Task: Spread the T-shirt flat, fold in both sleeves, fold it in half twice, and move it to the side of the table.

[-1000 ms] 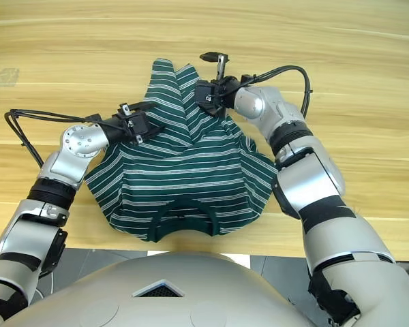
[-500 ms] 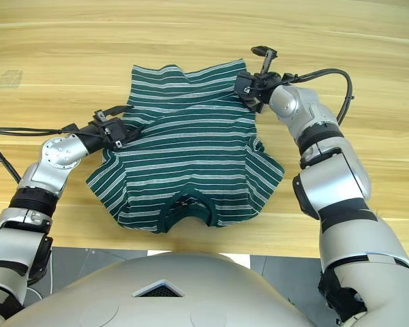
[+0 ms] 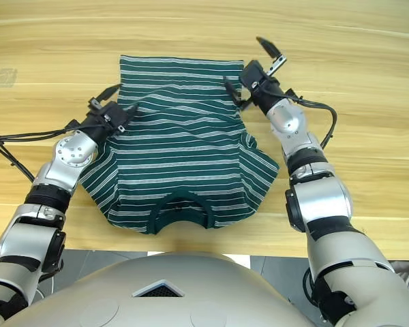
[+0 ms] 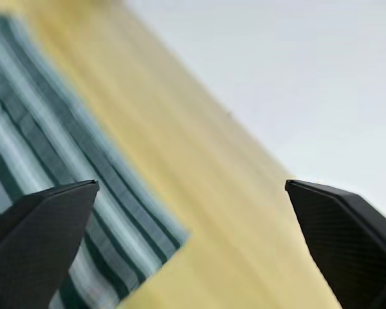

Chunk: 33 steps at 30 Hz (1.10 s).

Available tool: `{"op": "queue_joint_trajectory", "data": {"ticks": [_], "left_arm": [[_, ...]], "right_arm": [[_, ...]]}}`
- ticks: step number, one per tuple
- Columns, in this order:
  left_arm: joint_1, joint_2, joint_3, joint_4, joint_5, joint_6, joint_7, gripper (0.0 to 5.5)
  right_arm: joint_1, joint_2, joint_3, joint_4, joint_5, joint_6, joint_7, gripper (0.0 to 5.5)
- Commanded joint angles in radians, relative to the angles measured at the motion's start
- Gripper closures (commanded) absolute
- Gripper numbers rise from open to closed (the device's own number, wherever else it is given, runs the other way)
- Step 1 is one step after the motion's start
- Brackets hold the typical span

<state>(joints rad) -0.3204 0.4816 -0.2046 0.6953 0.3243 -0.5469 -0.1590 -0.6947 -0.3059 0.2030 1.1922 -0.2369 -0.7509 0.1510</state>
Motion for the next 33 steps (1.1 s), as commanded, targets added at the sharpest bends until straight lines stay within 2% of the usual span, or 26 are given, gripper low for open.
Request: {"op": "queue_joint_trajectory", "data": {"ticks": [1,3,5,8,11,14,17,23,33], "left_arm": [[0.045,0.031,0.064,-0.071,-0.029,-0.008,0.038,2.88],[0.105,0.050,0.102,-0.161,-0.049,-0.006,0.042,2.88],[0.219,0.060,0.190,-0.355,-0.145,0.029,0.022,2.88],[0.540,0.021,0.353,-0.888,-0.510,0.228,0.011,2.88],[0.862,-0.057,0.361,-1.223,-0.942,0.309,0.059,2.88],[1.097,-0.260,0.270,-1.173,-1.233,0.403,0.099,2.88],[1.214,-0.354,0.259,-1.121,-1.340,0.472,0.111,2.88],[1.234,-0.391,0.352,-1.147,-1.481,0.582,0.073,2.88],[1.068,-0.344,0.384,-1.081,-1.302,0.681,0.021,2.88]], "right_arm": [[0.010,-0.003,-0.038,-0.056,0.031,-0.045,0.008,0.12],[0.026,-0.008,-0.064,-0.110,0.060,-0.070,0.021,0.12],[0.039,-0.009,-0.113,-0.204,0.142,-0.066,0.063,0.12],[0.113,-0.044,-0.196,-0.500,0.303,0.014,0.124,0.12],[0.178,-0.101,-0.273,-0.760,0.421,0.137,0.136,0.12],[0.234,-0.146,-0.340,-0.943,0.474,0.236,0.122,0.12],[0.287,-0.158,-0.363,-1.058,0.477,0.313,0.111,0.12],[0.360,-0.145,-0.377,-1.207,0.451,0.436,0.094,0.12],[0.386,-0.124,-0.373,-1.239,0.431,0.471,0.102,0.12]]}}
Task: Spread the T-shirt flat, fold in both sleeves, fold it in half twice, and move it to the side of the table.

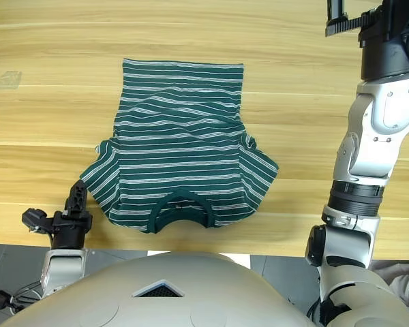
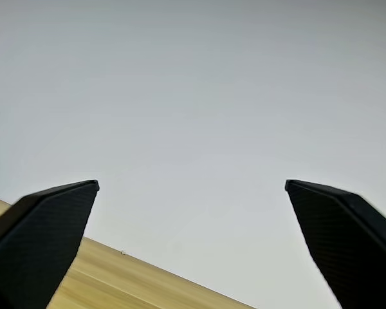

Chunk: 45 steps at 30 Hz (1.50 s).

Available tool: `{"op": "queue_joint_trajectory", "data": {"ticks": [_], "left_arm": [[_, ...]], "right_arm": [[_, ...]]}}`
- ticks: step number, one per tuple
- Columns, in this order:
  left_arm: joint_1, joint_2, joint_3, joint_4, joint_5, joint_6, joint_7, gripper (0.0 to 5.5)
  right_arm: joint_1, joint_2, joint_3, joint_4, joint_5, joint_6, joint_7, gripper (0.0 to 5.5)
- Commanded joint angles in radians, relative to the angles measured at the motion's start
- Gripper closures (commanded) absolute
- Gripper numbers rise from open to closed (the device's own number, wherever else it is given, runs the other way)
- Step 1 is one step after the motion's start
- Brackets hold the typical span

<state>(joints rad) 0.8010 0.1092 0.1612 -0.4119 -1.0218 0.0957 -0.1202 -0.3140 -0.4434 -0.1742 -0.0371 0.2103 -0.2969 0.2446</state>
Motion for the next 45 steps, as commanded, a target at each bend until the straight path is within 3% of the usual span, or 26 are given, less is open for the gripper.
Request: {"op": "queue_joint_trajectory", "data": {"ticks": [1,9,25,33,45], "left_arm": [[-0.069,0.033,0.027,0.041,0.053,0.046,-0.025,2.88],[-0.127,0.037,0.100,0.107,0.108,0.102,-0.032,2.88],[-0.158,0.017,0.144,0.140,0.223,0.149,-0.057,5.42],[-0.176,-0.001,0.159,0.136,0.260,0.147,-0.068,5.47],[-0.145,-0.007,0.082,-0.047,0.371,0.086,-0.142,5.47]], "right_arm": [[0.006,0.015,0.007,-0.009,-0.018,0.016,0.011,0.12],[0.014,0.015,-0.008,-0.015,-0.023,0.018,0.019,0.12],[0.000,0.024,-0.001,0.007,-0.044,0.015,0.025,0.10],[0.014,0.036,0.015,0.022,-0.063,-0.001,0.027,0.10],[0.018,0.056,0.036,0.057,-0.083,-0.021,0.038,0.10]]}}
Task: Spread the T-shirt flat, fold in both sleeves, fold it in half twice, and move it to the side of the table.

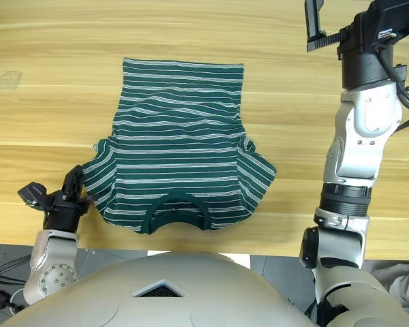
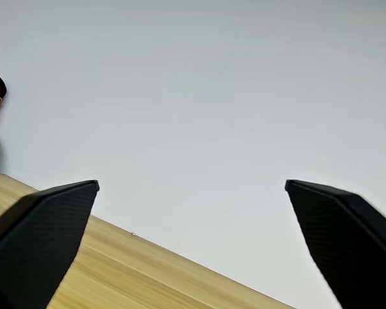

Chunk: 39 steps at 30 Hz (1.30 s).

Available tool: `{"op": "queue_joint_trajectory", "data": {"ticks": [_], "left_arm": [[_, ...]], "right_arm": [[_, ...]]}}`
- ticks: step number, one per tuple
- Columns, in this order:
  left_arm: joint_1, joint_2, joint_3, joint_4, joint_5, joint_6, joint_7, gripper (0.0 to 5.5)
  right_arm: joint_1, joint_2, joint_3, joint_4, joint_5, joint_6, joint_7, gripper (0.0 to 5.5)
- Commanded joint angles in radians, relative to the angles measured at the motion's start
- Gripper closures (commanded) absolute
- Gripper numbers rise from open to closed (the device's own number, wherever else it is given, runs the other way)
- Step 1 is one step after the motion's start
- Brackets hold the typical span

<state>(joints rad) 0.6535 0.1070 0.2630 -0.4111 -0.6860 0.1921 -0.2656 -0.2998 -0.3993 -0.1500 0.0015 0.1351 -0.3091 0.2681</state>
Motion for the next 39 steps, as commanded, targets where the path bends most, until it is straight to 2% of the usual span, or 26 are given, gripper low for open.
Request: {"op": "queue_joint_trajectory", "data": {"ticks": [1,13,21,27,36,39], "left_arm": [[0.004,-0.006,-0.030,-0.062,0.048,-0.011,0.004,5.47],[-0.003,0.021,-0.265,-0.094,0.309,-0.067,-0.032,5.47],[-0.001,0.086,-0.361,-0.045,0.488,-0.119,-0.051,5.47],[0.020,0.170,-0.475,0.024,0.652,-0.164,-0.083,5.47],[0.023,0.189,-0.504,0.045,0.671,-0.189,-0.080,5.47],[0.025,0.187,-0.496,0.027,0.652,-0.191,-0.084,4.95]], "right_arm": [[0.004,0.013,0.013,0.021,-0.009,-0.010,0.017,0.10],[0.000,0.028,0.026,0.043,-0.016,-0.015,0.032,0.10],[0.002,0.033,0.031,0.046,-0.021,-0.013,0.033,0.10],[0.003,0.031,0.029,0.047,-0.022,-0.016,0.034,0.10],[0.012,0.030,0.019,0.045,-0.023,-0.016,0.038,0.10],[0.016,0.031,0.021,0.044,-0.021,-0.017,0.041,0.10]]}}
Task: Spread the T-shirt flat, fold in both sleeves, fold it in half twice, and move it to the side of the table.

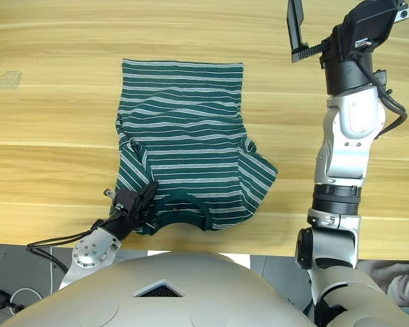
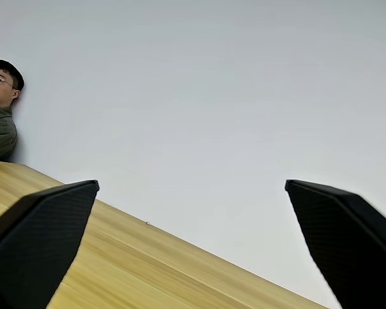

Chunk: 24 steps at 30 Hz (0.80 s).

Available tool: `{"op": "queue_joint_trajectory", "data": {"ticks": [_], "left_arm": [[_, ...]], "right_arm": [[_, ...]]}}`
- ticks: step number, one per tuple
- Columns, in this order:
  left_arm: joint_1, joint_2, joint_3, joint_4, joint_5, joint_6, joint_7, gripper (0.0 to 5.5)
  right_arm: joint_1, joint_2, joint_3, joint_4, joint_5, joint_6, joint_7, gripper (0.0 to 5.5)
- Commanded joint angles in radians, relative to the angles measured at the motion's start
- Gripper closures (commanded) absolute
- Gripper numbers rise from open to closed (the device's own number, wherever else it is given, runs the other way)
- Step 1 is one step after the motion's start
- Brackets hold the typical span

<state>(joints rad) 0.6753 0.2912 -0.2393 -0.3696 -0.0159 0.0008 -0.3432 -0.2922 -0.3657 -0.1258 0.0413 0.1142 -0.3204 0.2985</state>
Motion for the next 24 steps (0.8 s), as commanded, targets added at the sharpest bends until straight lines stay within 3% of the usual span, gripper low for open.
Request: {"op": "queue_joint_trajectory", "data": {"ticks": [1,5,10,12,15,19,22,24], "left_arm": [[0.003,0.004,0.010,-0.020,-0.023,0.003,-0.005,4.82],[0.015,0.010,0.009,-0.058,-0.067,0.010,-0.027,4.16],[0.073,0.047,-0.035,-0.194,-0.267,-0.046,-0.179,3.46],[0.091,0.051,-0.003,-0.235,-0.363,-0.042,-0.201,3.33],[0.087,0.044,0.133,-0.286,-0.549,-0.027,-0.176,3.33],[0.041,0.012,0.404,-0.272,-0.700,-0.029,-0.024,3.33],[0.011,-0.004,0.522,-0.240,-0.720,-0.011,0.061,3.33],[0.005,-0.022,0.544,-0.244,-0.706,0.007,0.106,3.33]], "right_arm": [[0.011,-0.002,-0.003,0.005,0.000,-0.006,0.012,0.10],[0.021,-0.001,-0.002,0.000,0.002,-0.005,0.018,0.10],[0.060,-0.010,-0.009,-0.019,0.037,0.018,0.058,0.10],[0.095,-0.020,-0.031,-0.035,0.096,0.057,0.091,0.10],[0.177,-0.029,-0.079,-0.079,0.285,0.184,0.186,0.10],[0.413,-0.105,-0.133,-0.135,0.598,0.490,0.414,0.10],[0.529,-0.201,-0.171,-0.088,0.666,0.647,0.544,0.10],[0.591,-0.277,-0.156,-0.051,0.646,0.645,0.726,0.10]]}}
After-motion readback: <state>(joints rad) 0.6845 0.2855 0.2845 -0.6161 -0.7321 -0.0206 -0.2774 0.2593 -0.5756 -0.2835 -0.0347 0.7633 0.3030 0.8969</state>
